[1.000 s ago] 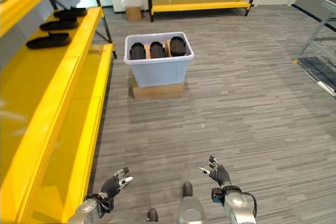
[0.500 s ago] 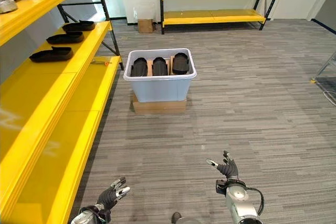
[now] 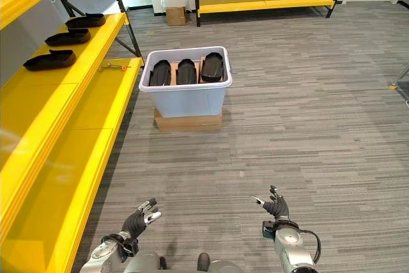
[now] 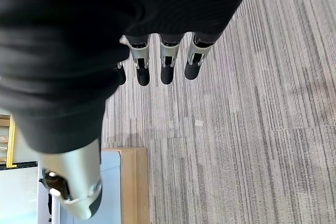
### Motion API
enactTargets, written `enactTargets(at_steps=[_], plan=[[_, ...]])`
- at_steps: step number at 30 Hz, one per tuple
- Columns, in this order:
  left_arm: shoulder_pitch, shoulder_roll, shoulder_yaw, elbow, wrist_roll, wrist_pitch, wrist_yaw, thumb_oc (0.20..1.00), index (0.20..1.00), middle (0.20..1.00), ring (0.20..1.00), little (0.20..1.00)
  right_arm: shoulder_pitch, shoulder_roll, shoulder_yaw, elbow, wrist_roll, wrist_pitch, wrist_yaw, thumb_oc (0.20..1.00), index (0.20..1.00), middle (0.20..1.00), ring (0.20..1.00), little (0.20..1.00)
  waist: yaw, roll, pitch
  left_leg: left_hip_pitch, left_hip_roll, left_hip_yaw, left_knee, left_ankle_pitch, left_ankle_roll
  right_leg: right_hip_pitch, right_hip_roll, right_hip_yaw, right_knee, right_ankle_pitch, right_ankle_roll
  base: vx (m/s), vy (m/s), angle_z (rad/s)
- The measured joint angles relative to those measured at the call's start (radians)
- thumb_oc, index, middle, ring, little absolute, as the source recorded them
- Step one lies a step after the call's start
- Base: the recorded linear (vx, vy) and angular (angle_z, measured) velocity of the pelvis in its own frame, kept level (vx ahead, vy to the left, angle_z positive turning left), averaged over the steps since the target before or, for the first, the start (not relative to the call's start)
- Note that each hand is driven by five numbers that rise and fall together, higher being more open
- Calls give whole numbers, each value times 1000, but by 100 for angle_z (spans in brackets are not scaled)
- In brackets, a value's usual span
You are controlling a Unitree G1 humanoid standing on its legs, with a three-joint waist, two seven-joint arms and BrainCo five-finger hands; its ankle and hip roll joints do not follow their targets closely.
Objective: Move parts from the plastic box to the shelf.
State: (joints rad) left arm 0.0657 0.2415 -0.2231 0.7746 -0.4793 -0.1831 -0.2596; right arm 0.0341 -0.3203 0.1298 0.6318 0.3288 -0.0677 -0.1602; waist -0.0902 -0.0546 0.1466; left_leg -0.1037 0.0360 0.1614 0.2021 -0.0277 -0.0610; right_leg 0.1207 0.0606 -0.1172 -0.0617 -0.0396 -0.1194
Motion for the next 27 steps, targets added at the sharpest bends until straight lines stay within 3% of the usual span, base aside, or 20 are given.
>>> enactTargets(at_steps=[3, 4, 6, 10, 14, 16, 18, 19, 24, 27], plan=[[-4, 4, 13, 28, -1, -3, 8, 1000, 1000, 1000, 1000, 1000, -6, 0, 13, 17, 0, 1, 1, 1000, 1000, 1000, 1000, 1000, 24, 1, 13, 15, -13, -47, -300, 83, -9, 30, 18, 39, -29, 6, 8, 197, 105, -38], [15, 5, 23, 38, 0, -3, 26, 1000, 1000, 1000, 1000, 1000, -4, -2, 41, 26, 0, 3, 2, 1000, 1000, 1000, 1000, 1000, 53, 0, 32, -22, 3, -97, -303, 130, -11, 56, 31, 79, -29, 9, 10, 236, 151, -83], [28, 2, 39, 55, 0, -5, 28, 1000, 1000, 1000, 1000, 1000, -3, -2, 57, 31, 0, 3, 5, 1000, 1000, 1000, 1000, 1000, 51, 10, 42, -60, 27, -118, -302, 159, -15, 78, 47, 94, -29, -2, 19, 230, 192, -52], [29, -5, 48, 76, -1, -23, 29, 1000, 1000, 1000, 1000, 1000, -5, -3, 62, 31, -1, 4, 39, 1000, 1000, 1000, 1000, 1000, 52, 15, 58, -84, 33, -80, -300, 166, -3, 114, 49, 145, -29, -15, 39, 216, 208, -44], [2, -18, 67, 88, 2, -49, 41, 1000, 1000, 1000, 1000, 1000, -8, -5, 61, 35, -1, 4, 71, 1000, 1000, 1000, 1000, 1000, 51, 4, 67, -51, -8, -69, -229, 169, 11, 159, 32, 167, -28, -40, 77, 263, 269, -30], [-36, -18, 64, 103, 41, -50, 48, 1000, 1000, 1000, 1000, 1000, -7, -5, 65, 29, -18, 4, 99, 1000, 1000, 1000, 1000, 1000, 47, -8, 70, 8, -53, -35, -194, 138, 59, 202, 5, 154, -28, -63, 106, 281, 298, -7], [-48, -18, 62, 103, 69, -52, 53, 1000, 1000, 1000, 1000, 1000, 0, -7, 74, 1, -23, 4, 110, 1000, 1000, 1000, 1000, 1000, 39, 12, 60, 54, -60, -36, -219, 100, 116, 219, 12, 131, -23, -77, 126, 164, 199, 0], [-47, -13, 54, 104, 79, -52, 61, 1000, 1000, 1000, 1000, 1000, 1, -2, 81, -8, -23, 5, 112, 1000, 1000, 1000, 1000, 1000, 39, 17, 56, 73, -62, -39, -243, 141, 131, 222, 11, 121, -1, -94, 128, 128, 177, 8], [-52, 15, 24, 73, 109, -53, 71, 1000, 1000, 1000, 1000, 1000, 4, 35, 87, -86, -21, 7, 115, 1000, 1000, 1000, 1000, 1000, 37, 19, 43, 152, -111, -65, -285, 121, 179, 133, -35, 50, 277, -179, 150, 84, 173, 21], [-61, 36, 25, 73, 119, -53, 75, 1000, 1000, 1000, 1000, 1000, -23, 55, 89, -111, -20, 7, 109, 1000, 1000, 1000, 1000, 1000, 55, 14, 24, 158, -147, -70, -289, 105, 202, 26, -83, 45, 498, -226, 193, 58, 192, 13]])
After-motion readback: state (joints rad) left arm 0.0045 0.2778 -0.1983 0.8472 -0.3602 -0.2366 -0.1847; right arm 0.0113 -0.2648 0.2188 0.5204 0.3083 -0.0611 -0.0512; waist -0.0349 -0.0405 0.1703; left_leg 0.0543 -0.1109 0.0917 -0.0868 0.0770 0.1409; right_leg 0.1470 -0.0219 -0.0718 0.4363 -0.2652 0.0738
